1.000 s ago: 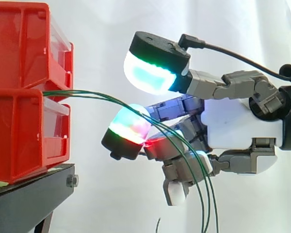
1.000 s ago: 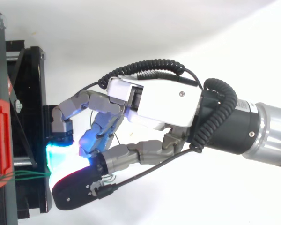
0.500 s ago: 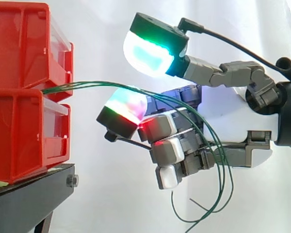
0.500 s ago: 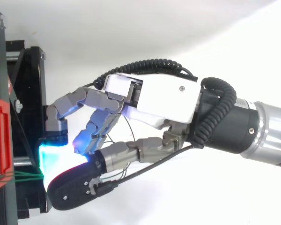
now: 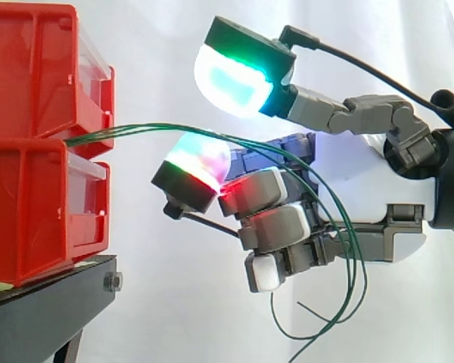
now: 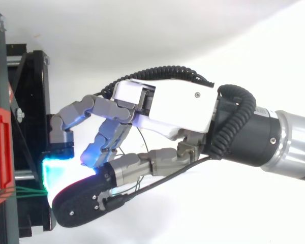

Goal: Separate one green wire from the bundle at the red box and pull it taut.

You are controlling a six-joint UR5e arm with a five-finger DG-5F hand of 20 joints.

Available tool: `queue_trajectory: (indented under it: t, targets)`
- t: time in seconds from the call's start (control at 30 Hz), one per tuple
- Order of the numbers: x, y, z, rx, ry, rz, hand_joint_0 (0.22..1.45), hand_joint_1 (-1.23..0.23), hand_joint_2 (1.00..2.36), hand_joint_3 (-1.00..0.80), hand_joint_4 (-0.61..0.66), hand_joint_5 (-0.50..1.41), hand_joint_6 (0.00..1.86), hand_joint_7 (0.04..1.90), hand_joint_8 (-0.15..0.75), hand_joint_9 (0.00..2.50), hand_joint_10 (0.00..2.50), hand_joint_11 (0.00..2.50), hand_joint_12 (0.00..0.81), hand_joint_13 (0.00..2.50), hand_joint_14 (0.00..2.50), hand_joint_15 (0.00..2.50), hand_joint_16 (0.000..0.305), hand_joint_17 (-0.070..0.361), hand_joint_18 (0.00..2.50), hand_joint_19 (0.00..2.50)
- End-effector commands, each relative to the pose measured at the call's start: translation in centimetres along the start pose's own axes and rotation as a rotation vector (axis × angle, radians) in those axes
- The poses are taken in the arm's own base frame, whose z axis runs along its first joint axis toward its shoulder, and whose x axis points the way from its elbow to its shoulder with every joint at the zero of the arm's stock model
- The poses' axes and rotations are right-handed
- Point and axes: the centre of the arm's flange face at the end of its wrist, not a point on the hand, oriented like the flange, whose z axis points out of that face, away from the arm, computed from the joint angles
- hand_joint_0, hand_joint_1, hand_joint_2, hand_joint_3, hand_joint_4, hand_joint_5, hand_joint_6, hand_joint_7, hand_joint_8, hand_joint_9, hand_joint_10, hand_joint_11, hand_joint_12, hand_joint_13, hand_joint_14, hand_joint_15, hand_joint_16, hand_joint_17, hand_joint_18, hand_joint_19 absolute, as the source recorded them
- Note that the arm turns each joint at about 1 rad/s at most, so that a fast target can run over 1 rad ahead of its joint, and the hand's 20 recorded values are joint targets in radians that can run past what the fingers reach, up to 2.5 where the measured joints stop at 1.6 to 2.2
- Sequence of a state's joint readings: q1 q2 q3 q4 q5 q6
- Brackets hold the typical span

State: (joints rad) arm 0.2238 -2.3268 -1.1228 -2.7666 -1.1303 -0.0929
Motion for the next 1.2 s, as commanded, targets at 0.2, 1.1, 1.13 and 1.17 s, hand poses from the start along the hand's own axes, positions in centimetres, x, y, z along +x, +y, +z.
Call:
queue_trajectory:
  t: [0.2, 1.1, 1.13, 1.17]
  targets:
    - [-0.02, -0.69, -0.21, -0.006, 0.000, 0.004, 0.58, -0.57, 1.00, -0.50, 0.22, -0.22, 0.86, 1.03, 0.342, 1.16, 0.01, 1.33, 0.353, 1.39, 0.02, 1.34, 0.055, 0.124, 1.03, 0.59]
    - [-0.02, -0.63, -0.15, -0.011, -0.002, 0.048, 0.58, -0.54, 1.00, -0.50, 0.22, -0.21, 0.85, 1.03, 0.356, 1.18, 0.01, 1.32, 0.405, 1.42, 0.02, 0.88, 0.051, 0.115, 1.04, 0.50]
    - [-0.01, -0.62, -0.14, -0.013, -0.002, 0.048, 0.58, -0.54, 1.00, -0.50, 0.22, -0.21, 0.85, 1.03, 0.357, 1.18, 0.01, 1.30, 0.404, 1.43, 0.02, 0.87, 0.051, 0.115, 1.04, 0.48]
    - [-0.02, -0.63, -0.15, -0.011, -0.002, 0.048, 0.59, -0.54, 1.00, -0.50, 0.22, -0.21, 0.85, 1.02, 0.357, 1.17, 0.01, 1.28, 0.396, 1.47, 0.02, 0.82, 0.050, 0.113, 1.04, 0.47]
